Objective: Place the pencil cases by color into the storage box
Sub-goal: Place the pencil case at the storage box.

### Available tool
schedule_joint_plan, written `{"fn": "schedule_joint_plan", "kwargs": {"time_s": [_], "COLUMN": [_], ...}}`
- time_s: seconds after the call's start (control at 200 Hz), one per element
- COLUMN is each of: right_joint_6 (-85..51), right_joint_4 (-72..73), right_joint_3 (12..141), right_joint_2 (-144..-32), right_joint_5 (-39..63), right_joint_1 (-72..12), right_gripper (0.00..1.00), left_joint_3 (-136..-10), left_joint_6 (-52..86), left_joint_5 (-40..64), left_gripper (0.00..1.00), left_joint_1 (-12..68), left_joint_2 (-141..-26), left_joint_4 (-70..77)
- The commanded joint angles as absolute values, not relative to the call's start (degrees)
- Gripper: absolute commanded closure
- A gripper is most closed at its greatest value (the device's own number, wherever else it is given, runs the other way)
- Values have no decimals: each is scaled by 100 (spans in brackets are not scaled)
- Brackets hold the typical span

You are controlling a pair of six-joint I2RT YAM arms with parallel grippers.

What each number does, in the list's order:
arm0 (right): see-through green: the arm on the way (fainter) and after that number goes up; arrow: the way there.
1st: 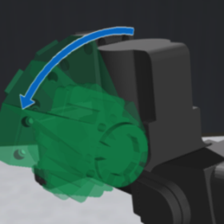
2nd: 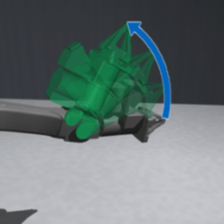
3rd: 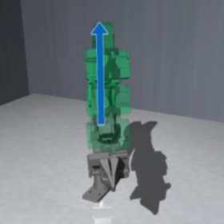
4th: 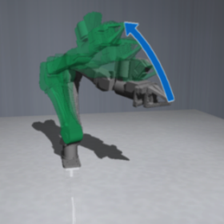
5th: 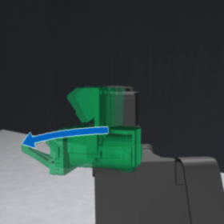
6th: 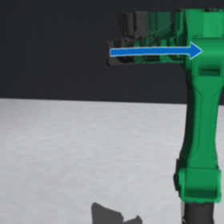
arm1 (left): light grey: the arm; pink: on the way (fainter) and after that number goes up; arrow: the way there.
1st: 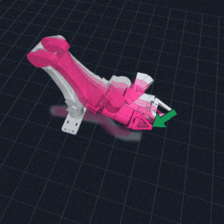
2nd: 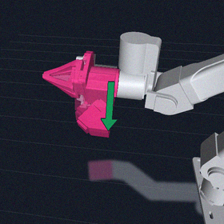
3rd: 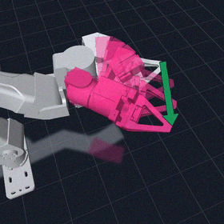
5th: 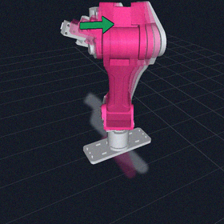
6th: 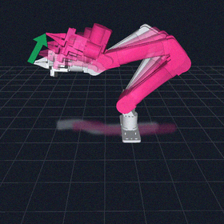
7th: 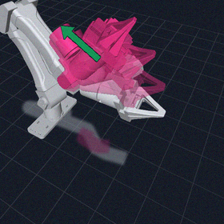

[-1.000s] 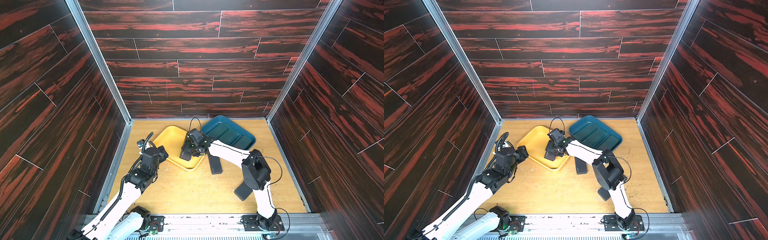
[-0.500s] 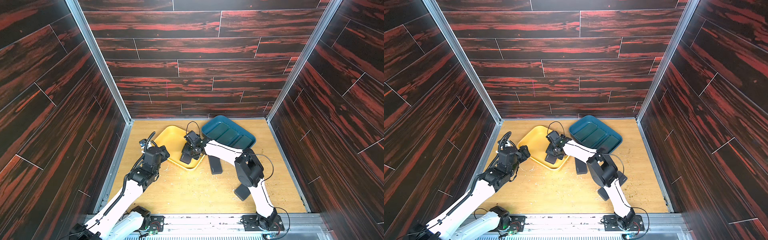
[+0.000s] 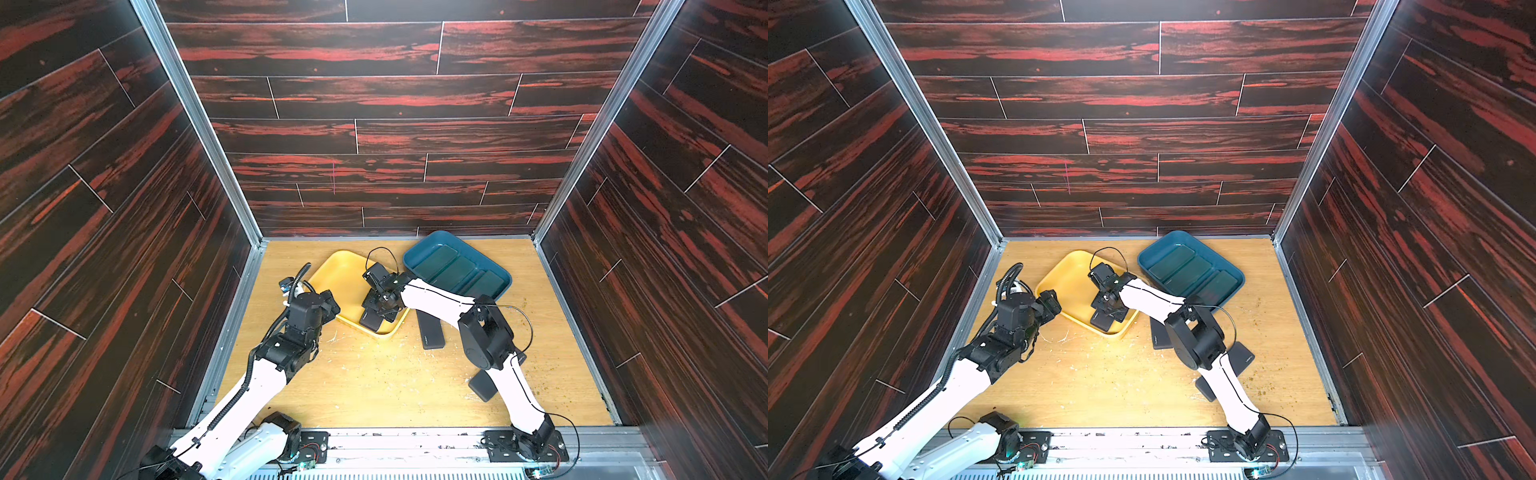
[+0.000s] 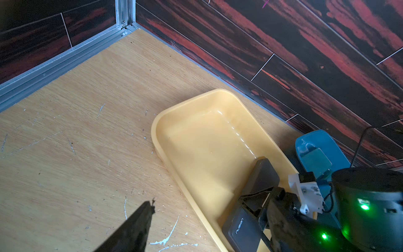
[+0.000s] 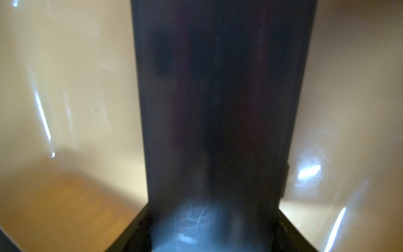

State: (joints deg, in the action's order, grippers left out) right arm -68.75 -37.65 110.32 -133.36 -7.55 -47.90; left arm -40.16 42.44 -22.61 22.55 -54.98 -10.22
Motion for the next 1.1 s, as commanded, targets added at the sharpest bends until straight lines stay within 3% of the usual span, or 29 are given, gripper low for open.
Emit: {"fn": "schedule_joint_plan", "kwargs": {"time_s": [0.0,0.646,1.097], "right_joint_6": [-7062,-6839,-6558], "right_joint_4": [-4201,-4530,-4390], "right_joint_3": [11266,11962,12186], "right_joint_2": [-13727,-13834,-13086], "right_joint_5": [-844,-734,-1013], "right_joint_1": [-4781,-4781,-4781], "right_gripper": [39,15,13], "left_joint_3": [-4038,-4491,-5383], "left_joint_6": [4224,3968,3486], "left_joint_5": [-2295,-2487,-2844], "left_gripper": [16,15,14], "left_joint_1": [2232,2232,2232], "left_joint_2": [-5445,-5309,-5282], "left_joint_4": [-936,-1347,-1985]}}
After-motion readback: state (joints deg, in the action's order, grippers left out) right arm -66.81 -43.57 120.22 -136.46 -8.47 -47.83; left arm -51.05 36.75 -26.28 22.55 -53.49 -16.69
